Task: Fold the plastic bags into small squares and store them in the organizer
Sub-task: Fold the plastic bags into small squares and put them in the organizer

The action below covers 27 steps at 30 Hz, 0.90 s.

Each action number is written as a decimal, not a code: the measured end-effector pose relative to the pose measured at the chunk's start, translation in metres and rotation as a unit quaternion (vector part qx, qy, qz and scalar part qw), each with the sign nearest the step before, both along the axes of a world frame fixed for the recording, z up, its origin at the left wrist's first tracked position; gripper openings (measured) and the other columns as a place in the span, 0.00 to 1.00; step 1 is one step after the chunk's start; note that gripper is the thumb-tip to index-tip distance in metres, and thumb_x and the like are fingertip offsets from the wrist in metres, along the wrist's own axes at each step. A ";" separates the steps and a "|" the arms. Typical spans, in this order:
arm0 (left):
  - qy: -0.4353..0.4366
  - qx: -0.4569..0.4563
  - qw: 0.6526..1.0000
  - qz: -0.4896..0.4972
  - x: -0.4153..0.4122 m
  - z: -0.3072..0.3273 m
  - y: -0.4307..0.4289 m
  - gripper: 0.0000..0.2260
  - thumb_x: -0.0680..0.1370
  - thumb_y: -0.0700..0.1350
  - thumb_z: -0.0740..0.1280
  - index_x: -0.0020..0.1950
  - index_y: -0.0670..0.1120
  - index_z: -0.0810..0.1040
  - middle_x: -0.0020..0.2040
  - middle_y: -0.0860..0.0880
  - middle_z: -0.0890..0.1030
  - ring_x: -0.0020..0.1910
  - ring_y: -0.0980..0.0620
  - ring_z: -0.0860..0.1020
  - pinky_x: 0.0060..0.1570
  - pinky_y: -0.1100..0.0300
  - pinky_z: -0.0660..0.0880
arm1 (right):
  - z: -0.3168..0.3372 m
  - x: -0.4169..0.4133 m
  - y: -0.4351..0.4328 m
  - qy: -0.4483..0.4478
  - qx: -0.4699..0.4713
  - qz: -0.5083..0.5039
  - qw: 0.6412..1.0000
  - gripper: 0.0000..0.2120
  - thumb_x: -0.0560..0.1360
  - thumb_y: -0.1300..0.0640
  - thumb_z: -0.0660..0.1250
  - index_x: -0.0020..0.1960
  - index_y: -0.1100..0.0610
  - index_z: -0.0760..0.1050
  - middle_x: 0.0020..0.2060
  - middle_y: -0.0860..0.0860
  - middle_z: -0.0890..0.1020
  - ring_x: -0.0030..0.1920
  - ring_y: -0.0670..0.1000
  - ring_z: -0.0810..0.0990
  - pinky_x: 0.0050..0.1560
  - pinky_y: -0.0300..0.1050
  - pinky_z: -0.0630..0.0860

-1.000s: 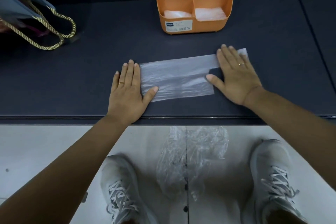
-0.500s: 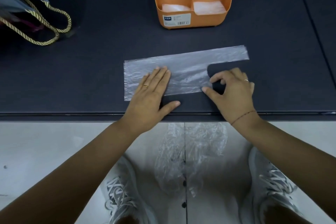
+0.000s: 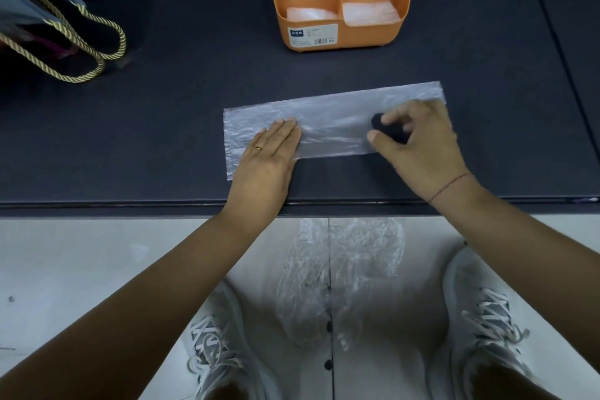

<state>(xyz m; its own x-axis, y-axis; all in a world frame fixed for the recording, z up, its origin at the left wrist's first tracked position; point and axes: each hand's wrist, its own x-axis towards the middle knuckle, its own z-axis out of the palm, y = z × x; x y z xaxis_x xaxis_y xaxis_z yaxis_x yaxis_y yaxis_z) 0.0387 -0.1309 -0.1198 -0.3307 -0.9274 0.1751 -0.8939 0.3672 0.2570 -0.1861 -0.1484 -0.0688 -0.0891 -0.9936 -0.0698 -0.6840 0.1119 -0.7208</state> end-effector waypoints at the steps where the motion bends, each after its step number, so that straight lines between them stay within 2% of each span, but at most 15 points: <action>1: -0.006 -0.002 1.000 -0.007 0.000 0.000 0.001 0.20 0.77 0.35 0.61 0.69 0.35 0.73 0.69 0.38 0.74 0.68 0.39 0.73 0.71 0.49 0.63 | 0.001 0.003 0.005 0.061 -0.039 0.036 0.997 0.18 0.68 0.46 0.74 0.54 0.50 0.76 0.59 0.48 0.72 0.63 0.49 0.70 0.68 0.49 0.61; 3: -0.019 -0.009 1.000 -0.016 -0.001 0.002 0.004 0.19 0.78 0.35 0.59 0.69 0.35 0.73 0.69 0.38 0.74 0.68 0.39 0.73 0.70 0.47 0.64 | -0.003 0.011 0.014 0.175 -0.110 0.166 0.964 0.34 0.65 0.42 0.74 0.66 0.53 0.71 0.71 0.51 0.66 0.73 0.52 0.60 0.73 0.54 0.47; 4: -0.026 -0.011 0.999 -0.016 -0.003 0.004 0.006 0.20 0.78 0.37 0.56 0.69 0.35 0.73 0.69 0.38 0.75 0.68 0.39 0.74 0.69 0.47 0.65 | -0.006 0.017 0.019 0.223 -0.128 0.223 0.940 0.37 0.65 0.41 0.75 0.69 0.55 0.70 0.73 0.52 0.65 0.75 0.53 0.58 0.74 0.57 0.43; 6: -0.032 -0.007 0.999 -0.016 -0.008 0.008 0.013 0.21 0.78 0.40 0.54 0.68 0.35 0.74 0.67 0.38 0.76 0.67 0.40 0.75 0.68 0.46 0.66 | -0.018 0.027 0.026 0.258 -0.149 0.276 0.914 0.36 0.67 0.45 0.73 0.71 0.58 0.69 0.73 0.53 0.68 0.75 0.54 0.61 0.74 0.60 0.43; 9: -0.022 -0.001 1.000 -0.017 -0.013 0.009 0.023 0.21 0.77 0.40 0.54 0.67 0.35 0.75 0.66 0.39 0.78 0.65 0.41 0.77 0.66 0.47 0.69 | -0.041 0.035 0.029 0.244 -0.214 0.276 0.905 0.22 0.73 0.59 0.66 0.66 0.61 0.75 0.66 0.54 0.77 0.69 0.55 0.72 0.74 0.58 0.53; 11: -0.021 -0.008 1.000 -0.018 -0.008 0.008 0.028 0.20 0.77 0.38 0.57 0.66 0.36 0.76 0.65 0.40 0.78 0.64 0.42 0.78 0.66 0.48 0.70 | -0.053 0.029 0.026 0.226 -0.245 0.272 0.903 0.19 0.71 0.67 0.66 0.61 0.60 0.79 0.61 0.54 0.81 0.63 0.56 0.78 0.70 0.56 0.63; 13: -0.013 -0.022 1.000 -0.006 0.004 0.007 0.033 0.19 0.75 0.35 0.60 0.65 0.37 0.77 0.65 0.41 0.79 0.64 0.44 0.78 0.66 0.49 0.70 | -0.056 0.017 0.020 0.183 -0.249 0.267 0.913 0.16 0.71 0.70 0.67 0.57 0.60 0.82 0.58 0.54 0.82 0.60 0.56 0.80 0.64 0.54 0.74; 14: -0.005 -0.026 1.000 0.006 0.012 0.006 0.035 0.19 0.74 0.34 0.62 0.65 0.38 0.78 0.64 0.42 0.79 0.64 0.45 0.78 0.67 0.50 0.69 | -0.053 0.009 0.015 0.153 -0.242 0.261 0.922 0.14 0.74 0.67 0.65 0.56 0.59 0.82 0.57 0.54 0.83 0.59 0.56 0.81 0.61 0.52 0.76; 16: 0.037 -0.030 0.998 0.036 0.027 0.005 0.040 0.20 0.74 0.33 0.64 0.65 0.39 0.79 0.64 0.44 0.80 0.64 0.47 0.77 0.69 0.53 0.67 | -0.042 -0.006 0.008 0.102 -0.197 0.255 0.941 0.14 0.77 0.60 0.61 0.56 0.58 0.83 0.56 0.51 0.83 0.58 0.53 0.81 0.63 0.43 0.72; 18: 0.130 -0.004 0.989 0.070 0.038 0.008 0.043 0.16 0.77 0.37 0.64 0.64 0.42 0.80 0.63 0.49 0.80 0.65 0.53 0.76 0.71 0.59 0.65 | -0.030 -0.017 -0.001 0.065 -0.146 0.246 0.956 0.12 0.78 0.59 0.63 0.56 0.55 0.83 0.54 0.48 0.84 0.57 0.49 0.80 0.64 0.35 0.69; 21: 0.271 0.057 0.949 0.152 0.041 0.018 0.042 0.10 0.80 0.41 0.66 0.59 0.48 0.83 0.59 0.57 0.80 0.63 0.60 0.76 0.70 0.63 0.65 | -0.016 -0.022 -0.016 -0.030 -0.040 0.187 0.981 0.07 0.77 0.60 0.67 0.51 0.53 0.83 0.48 0.44 0.84 0.52 0.40 0.80 0.58 0.32 0.71; 23: 0.344 0.087 0.909 0.216 0.039 0.026 0.039 0.07 0.80 0.43 0.67 0.52 0.54 0.84 0.53 0.59 0.83 0.57 0.62 0.79 0.64 0.67 0.68 | -0.012 -0.019 -0.025 -0.083 0.015 0.151 0.985 0.05 0.77 0.61 0.68 0.47 0.54 0.82 0.44 0.44 0.83 0.44 0.34 0.79 0.52 0.26 0.71; 24: 0.369 0.094 0.892 0.246 0.038 0.028 0.037 0.07 0.80 0.45 0.67 0.48 0.53 0.84 0.47 0.60 0.83 0.51 0.62 0.80 0.58 0.69 0.70 | -0.012 -0.017 -0.029 -0.095 0.031 0.134 0.986 0.04 0.77 0.60 0.68 0.46 0.55 0.81 0.42 0.43 0.82 0.41 0.33 0.79 0.50 0.25 0.72; 26: 0.383 0.095 0.870 0.296 0.039 0.028 0.030 0.11 0.79 0.49 0.69 0.39 0.46 0.83 0.33 0.56 0.79 0.37 0.60 0.76 0.44 0.65 0.71 | -0.013 -0.011 -0.035 -0.110 0.046 0.094 0.988 0.04 0.76 0.58 0.69 0.44 0.57 0.81 0.40 0.45 0.83 0.39 0.37 0.79 0.49 0.28 0.73; 27: 0.381 0.093 0.864 0.315 0.039 0.026 0.026 0.14 0.79 0.50 0.69 0.36 0.44 0.81 0.30 0.54 0.76 0.34 0.58 0.73 0.41 0.63 0.70 | -0.014 -0.008 -0.038 -0.109 0.045 0.074 0.990 0.06 0.76 0.57 0.70 0.42 0.59 0.81 0.39 0.47 0.84 0.39 0.40 0.79 0.49 0.31 0.74</action>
